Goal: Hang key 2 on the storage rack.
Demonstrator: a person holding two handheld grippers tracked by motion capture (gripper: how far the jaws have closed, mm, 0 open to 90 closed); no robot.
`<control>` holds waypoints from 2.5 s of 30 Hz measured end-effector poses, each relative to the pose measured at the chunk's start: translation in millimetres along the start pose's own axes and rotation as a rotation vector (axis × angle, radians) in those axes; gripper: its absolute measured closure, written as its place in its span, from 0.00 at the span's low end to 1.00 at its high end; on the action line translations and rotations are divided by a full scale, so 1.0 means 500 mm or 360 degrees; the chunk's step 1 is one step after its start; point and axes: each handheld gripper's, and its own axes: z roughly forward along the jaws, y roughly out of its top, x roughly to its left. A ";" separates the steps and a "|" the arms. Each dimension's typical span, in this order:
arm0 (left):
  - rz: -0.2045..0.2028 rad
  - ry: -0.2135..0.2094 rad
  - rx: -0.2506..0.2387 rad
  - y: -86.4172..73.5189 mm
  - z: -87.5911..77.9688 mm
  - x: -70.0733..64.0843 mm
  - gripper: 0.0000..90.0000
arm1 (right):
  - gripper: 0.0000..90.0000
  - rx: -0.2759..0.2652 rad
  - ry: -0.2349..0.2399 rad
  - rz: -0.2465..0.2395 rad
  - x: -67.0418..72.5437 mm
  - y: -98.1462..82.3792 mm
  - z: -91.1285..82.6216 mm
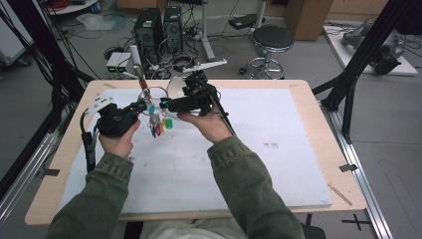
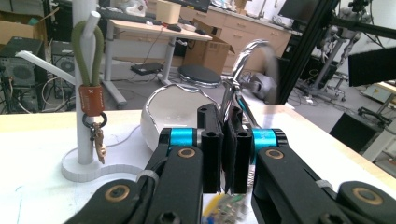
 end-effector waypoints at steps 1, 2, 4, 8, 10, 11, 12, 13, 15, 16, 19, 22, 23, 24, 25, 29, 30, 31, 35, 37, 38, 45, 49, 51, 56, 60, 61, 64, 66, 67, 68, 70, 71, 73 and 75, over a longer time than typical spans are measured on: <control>0.0002 0.0003 -0.0001 0.001 -0.001 0.002 0.96 | 0.09 -0.0018 -0.0044 0.0012 -0.004 -0.002 -0.004; 0.0001 0.0006 -0.0003 0.002 -0.002 0.003 0.96 | 0.09 -0.0048 -0.0055 0.0017 -0.009 -0.005 -0.009; 0.0004 0.0015 -0.0007 0.004 -0.005 0.008 0.96 | 0.04 -0.0074 -0.0060 0.0054 -0.024 -0.010 -0.018; 0.0006 0.0035 -0.0006 0.010 -0.011 0.018 0.97 | 0.02 -0.0051 -0.0082 0.0047 -0.046 -0.025 -0.033; 0.0010 0.0047 -0.0011 0.013 -0.015 0.023 0.96 | 0.02 -0.0033 -0.0109 0.0046 -0.056 -0.033 -0.040; 0.0009 0.0056 -0.0019 0.015 -0.017 0.025 0.96 | 0.02 -0.0038 -0.0115 0.0048 -0.061 -0.038 -0.045; 0.0011 0.0060 -0.0018 0.017 -0.020 0.027 0.96 | 0.02 -0.0037 -0.0113 0.0056 -0.067 -0.042 -0.049; 0.0012 0.0070 -0.0019 0.019 -0.021 0.030 0.96 | 0.02 -0.0040 -0.0119 0.0067 -0.073 -0.047 -0.054; 0.0018 0.0085 -0.0016 0.022 -0.024 0.034 0.96 | 0.02 -0.0052 -0.0142 0.0071 -0.085 -0.058 -0.064; 0.0022 0.0093 -0.0014 0.024 -0.025 0.036 0.96 | 0.02 -0.0049 -0.0154 0.0083 -0.090 -0.063 -0.070; 0.0027 0.0105 -0.0016 0.028 -0.028 0.043 0.96 | 0.02 -0.0078 -0.0140 0.0125 -0.111 -0.079 -0.089; 0.0034 0.0117 -0.0019 0.031 -0.031 0.048 0.96 | 0.02 -0.0125 -0.0177 0.0159 -0.133 -0.096 -0.112; 0.0032 0.0122 -0.0021 0.032 -0.031 0.049 0.96 | 0.02 -0.0131 -0.0184 0.0171 -0.138 -0.101 -0.117; 0.0030 0.0122 -0.0021 0.032 -0.032 0.052 0.96 | 0.02 -0.0132 -0.0198 0.0175 -0.144 -0.106 -0.123; 0.0029 0.0126 -0.0022 0.033 -0.032 0.053 0.96 | 0.02 -0.0137 -0.0212 0.0187 -0.150 -0.112 -0.129; 0.0048 0.0153 -0.0016 0.037 -0.035 0.060 0.96 | 0.02 -0.0173 -0.0237 0.0247 -0.179 -0.139 -0.152; 0.0055 0.0158 -0.0018 0.039 -0.035 0.062 0.96 | 0.02 -0.0176 -0.0263 0.0261 -0.186 -0.146 -0.158; 0.0056 0.0164 -0.0018 0.041 -0.036 0.063 0.96 | 0.02 -0.0178 -0.0283 0.0268 -0.192 -0.152 -0.164; 0.0076 0.0184 -0.0018 0.050 -0.038 0.067 0.96 | 0.01 -0.0210 -0.0330 0.0286 -0.215 -0.177 -0.187; 0.0070 0.0187 -0.0017 0.054 -0.037 0.069 0.96 | 0.02 -0.0228 -0.0359 0.0289 -0.224 -0.191 -0.199; 0.0068 0.0191 -0.0018 0.055 -0.037 0.070 0.96 | 0.02 -0.0237 -0.0373 0.0295 -0.229 -0.198 -0.204; 0.0075 0.0217 -0.0019 0.061 -0.034 0.080 0.96 | 0.02 -0.0267 -0.0481 0.0347 -0.258 -0.235 -0.238; 0.0092 0.0253 0.0014 0.060 -0.030 0.092 0.96 | 0.02 -0.0260 -0.0523 0.0350 -0.268 -0.251 -0.250; 0.0084 0.0267 0.0013 0.060 -0.030 0.098 0.97 | 0.02 -0.0264 -0.0542 0.0354 -0.272 -0.258 -0.256; 0.0061 0.0309 0.0009 0.073 -0.030 0.116 0.96 | 0.02 -0.0284 -0.0579 0.0363 -0.283 -0.276 -0.270; 0.0078 0.0360 0.0016 0.088 -0.029 0.128 0.96 | 0.02 -0.0289 -0.0631 0.0357 -0.289 -0.292 -0.279; 0.0087 0.0370 0.0021 0.091 -0.027 0.130 0.96 | 0.01 -0.0289 -0.0656 0.0353 -0.289 -0.294 -0.281; 0.0089 0.0383 0.0016 0.099 -0.019 0.140 0.96 | 0.02 -0.0303 -0.0719 0.0337 -0.290 -0.305 -0.286; 0.0085 0.0397 0.0018 0.102 -0.014 0.147 0.96 | 0.02 -0.0306 -0.0755 0.0322 -0.291 -0.315 -0.290; 0.0078 0.0408 0.0022 0.103 -0.012 0.150 0.96 | 0.02 -0.0296 -0.0774 0.0315 -0.294 -0.320 -0.293; 0.0069 0.0412 0.0022 0.104 -0.010 0.153 0.96 | 0.02 -0.0294 -0.0784 0.0318 -0.297 -0.327 -0.296; 0.0065 0.0445 0.0024 0.107 -0.007 0.158 0.96 | 0.02 -0.0301 -0.0807 0.0338 -0.304 -0.342 -0.304; 0.0060 0.0461 0.0019 0.108 -0.005 0.160 0.96 | 0.02 -0.0309 -0.0821 0.0351 -0.308 -0.350 -0.308; 0.0062 0.0485 0.0028 0.111 0.000 0.166 0.96 | 0.02 -0.0334 -0.0856 0.0368 -0.315 -0.366 -0.316; 0.0052 0.0489 0.0039 0.114 0.005 0.171 0.96 | 0.02 -0.0354 -0.0874 0.0405 -0.319 -0.381 -0.322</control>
